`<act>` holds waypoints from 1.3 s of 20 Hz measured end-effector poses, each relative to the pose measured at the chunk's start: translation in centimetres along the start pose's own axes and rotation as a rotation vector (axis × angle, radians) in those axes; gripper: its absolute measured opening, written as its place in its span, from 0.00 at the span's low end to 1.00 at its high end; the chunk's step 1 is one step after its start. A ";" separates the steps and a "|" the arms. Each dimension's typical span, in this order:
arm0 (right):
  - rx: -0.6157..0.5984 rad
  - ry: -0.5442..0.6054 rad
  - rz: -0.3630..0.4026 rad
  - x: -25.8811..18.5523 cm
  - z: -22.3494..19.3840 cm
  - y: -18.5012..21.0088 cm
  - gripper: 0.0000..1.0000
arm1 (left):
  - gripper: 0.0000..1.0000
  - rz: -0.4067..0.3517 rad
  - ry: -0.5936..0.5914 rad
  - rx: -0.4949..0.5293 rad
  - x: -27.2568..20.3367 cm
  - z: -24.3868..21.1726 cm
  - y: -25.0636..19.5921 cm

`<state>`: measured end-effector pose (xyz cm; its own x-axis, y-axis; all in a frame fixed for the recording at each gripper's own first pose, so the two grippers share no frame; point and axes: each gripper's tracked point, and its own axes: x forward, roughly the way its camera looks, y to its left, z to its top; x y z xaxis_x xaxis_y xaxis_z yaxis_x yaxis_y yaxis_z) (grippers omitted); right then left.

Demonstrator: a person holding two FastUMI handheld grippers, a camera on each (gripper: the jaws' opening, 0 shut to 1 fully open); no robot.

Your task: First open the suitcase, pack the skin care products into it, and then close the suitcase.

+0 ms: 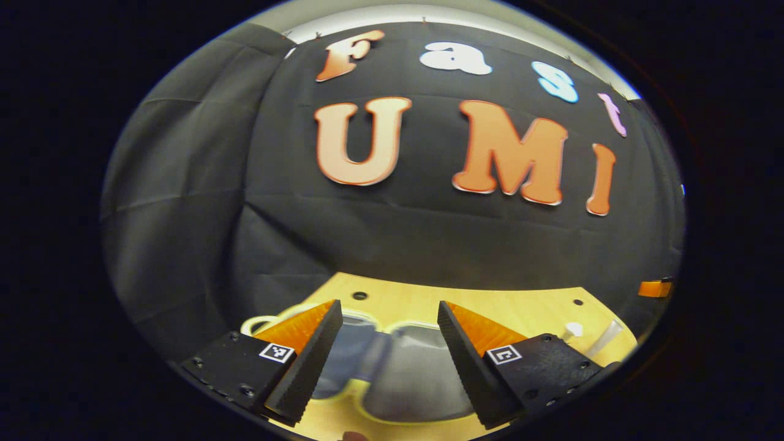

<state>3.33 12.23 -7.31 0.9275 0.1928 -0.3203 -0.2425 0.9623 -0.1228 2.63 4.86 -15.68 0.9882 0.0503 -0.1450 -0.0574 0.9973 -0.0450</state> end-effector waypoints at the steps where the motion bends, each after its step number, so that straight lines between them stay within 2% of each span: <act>1: -0.003 0.010 0.006 -0.1 -0.7 -0.5 0.95 | 0.98 -0.022 0.008 0.030 0.0 -0.9 -2.9; 3: 0.006 0.017 0.014 -0.1 -1.6 -1.5 0.95 | 0.98 -0.080 0.035 0.090 -0.2 -3.4 -7.8; 6: 0.024 0.033 0.003 -0.7 -3.3 -3.9 0.95 | 0.98 -0.197 0.084 0.108 -0.3 -7.4 -15.0; 11: 0.057 0.074 -0.033 -1.2 -5.7 -7.5 0.95 | 0.99 -0.280 0.155 0.158 1.4 -12.8 -21.7; 15: 0.045 0.105 -0.054 -1.5 -7.6 -9.3 0.96 | 0.96 -0.305 0.188 0.231 3.3 -16.4 -24.9; 18: 0.051 0.134 -0.057 -1.4 -8.6 -9.8 0.95 | 0.99 -0.309 0.202 0.267 5.1 -19.0 -26.6; 21: 0.050 0.153 -0.061 -1.5 -9.5 -10.4 0.95 | 1.00 -0.286 0.227 0.256 7.0 -20.9 -27.0; 24: 0.040 0.172 -0.069 -1.3 -10.2 -11.0 0.95 | 1.00 -0.261 0.248 0.194 8.1 -22.2 -27.3; 26: 0.039 0.185 -0.070 -1.2 -10.6 -11.2 0.95 | 0.99 -0.263 0.254 0.219 8.5 -22.6 -27.9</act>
<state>1.88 -0.80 -15.52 0.8725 0.0898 -0.4802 -0.1645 0.9796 -0.1157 9.42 -23.76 -38.00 0.8972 -0.1942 -0.3966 0.2501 0.9636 0.0940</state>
